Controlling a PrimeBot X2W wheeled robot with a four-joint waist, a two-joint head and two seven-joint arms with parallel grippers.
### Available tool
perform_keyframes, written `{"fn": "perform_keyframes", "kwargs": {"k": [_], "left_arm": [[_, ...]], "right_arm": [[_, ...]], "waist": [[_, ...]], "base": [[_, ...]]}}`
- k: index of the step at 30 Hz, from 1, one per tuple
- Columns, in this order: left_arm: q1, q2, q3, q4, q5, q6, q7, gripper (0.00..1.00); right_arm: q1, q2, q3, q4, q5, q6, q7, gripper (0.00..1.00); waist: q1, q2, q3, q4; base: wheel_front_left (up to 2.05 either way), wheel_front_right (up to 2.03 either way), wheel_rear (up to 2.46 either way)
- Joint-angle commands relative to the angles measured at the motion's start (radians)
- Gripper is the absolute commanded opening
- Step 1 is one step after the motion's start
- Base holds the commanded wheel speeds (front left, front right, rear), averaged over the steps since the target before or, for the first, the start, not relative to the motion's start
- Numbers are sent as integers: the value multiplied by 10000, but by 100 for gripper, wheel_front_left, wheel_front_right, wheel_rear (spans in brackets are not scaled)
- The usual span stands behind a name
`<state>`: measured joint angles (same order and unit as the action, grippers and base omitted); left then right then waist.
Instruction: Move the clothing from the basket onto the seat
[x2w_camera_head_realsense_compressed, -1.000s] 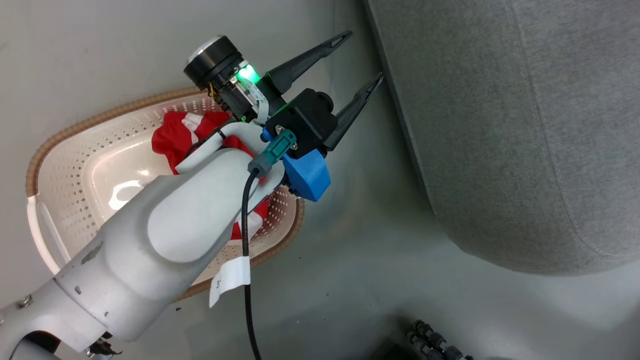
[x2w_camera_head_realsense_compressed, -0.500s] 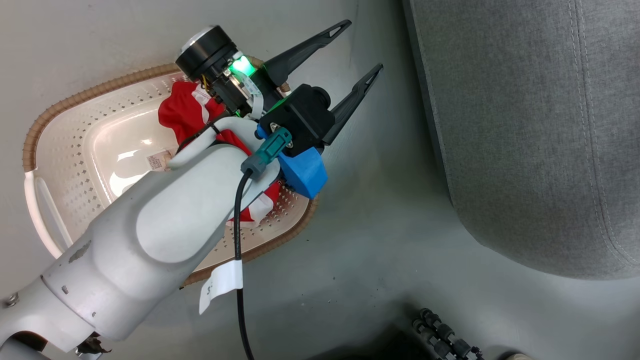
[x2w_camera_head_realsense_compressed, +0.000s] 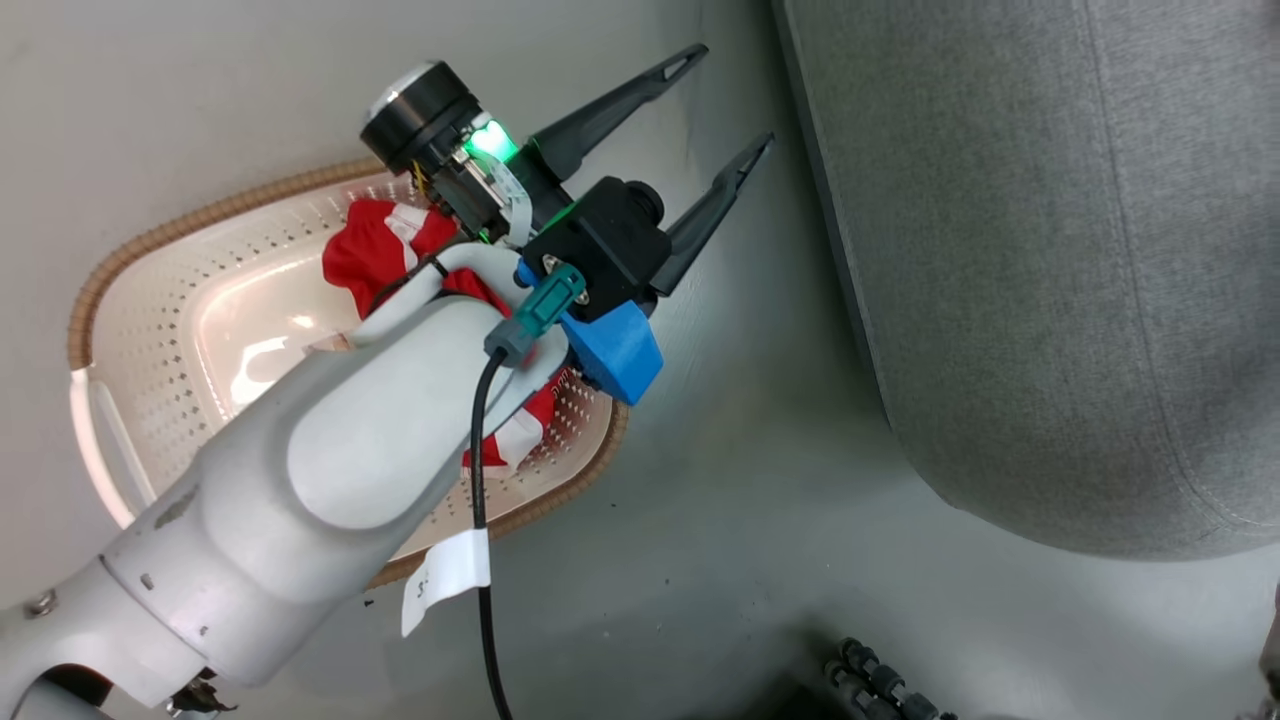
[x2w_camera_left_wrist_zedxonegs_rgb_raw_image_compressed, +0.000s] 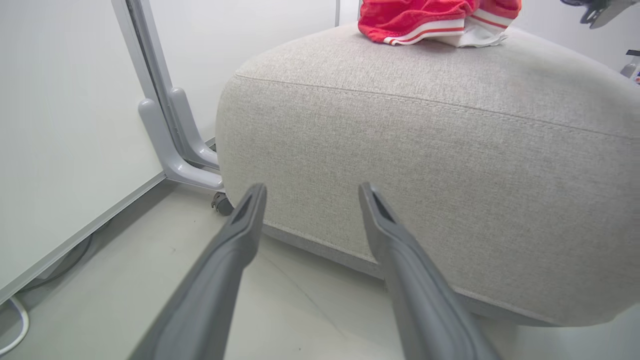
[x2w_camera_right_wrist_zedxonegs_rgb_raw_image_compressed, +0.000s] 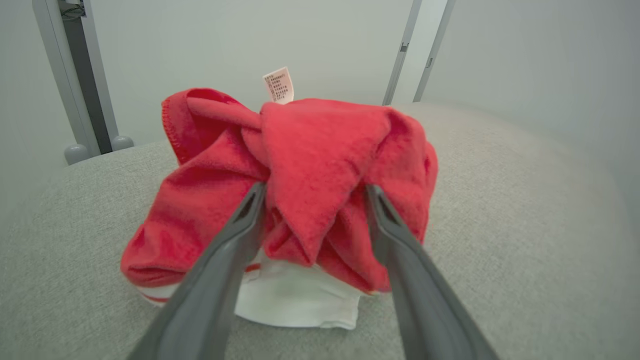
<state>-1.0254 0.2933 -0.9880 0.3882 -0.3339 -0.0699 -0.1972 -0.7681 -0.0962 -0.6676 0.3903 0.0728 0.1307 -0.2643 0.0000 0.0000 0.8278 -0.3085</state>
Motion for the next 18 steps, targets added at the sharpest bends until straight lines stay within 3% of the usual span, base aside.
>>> {"fn": "perform_keyframes", "kwargs": {"k": [1,9,18], "left_arm": [[80,-33,-27,44,-13,30,-62,100],[658,-438,145,593,-371,162,-554,100],[1948,-698,1594,326,-737,687,-685,100]], "right_arm": [[220,86,-5,-70,9,1,-2,100],[1871,268,281,-872,-254,1,-3,100],[3072,125,2130,-1933,-472,1,-2,100]], "waist": [[0,0,-185,50],[0,0,-1633,155],[0,0,-3606,444]], "base": [[0,0,0],[0,0,0],[0,0,0]]}}
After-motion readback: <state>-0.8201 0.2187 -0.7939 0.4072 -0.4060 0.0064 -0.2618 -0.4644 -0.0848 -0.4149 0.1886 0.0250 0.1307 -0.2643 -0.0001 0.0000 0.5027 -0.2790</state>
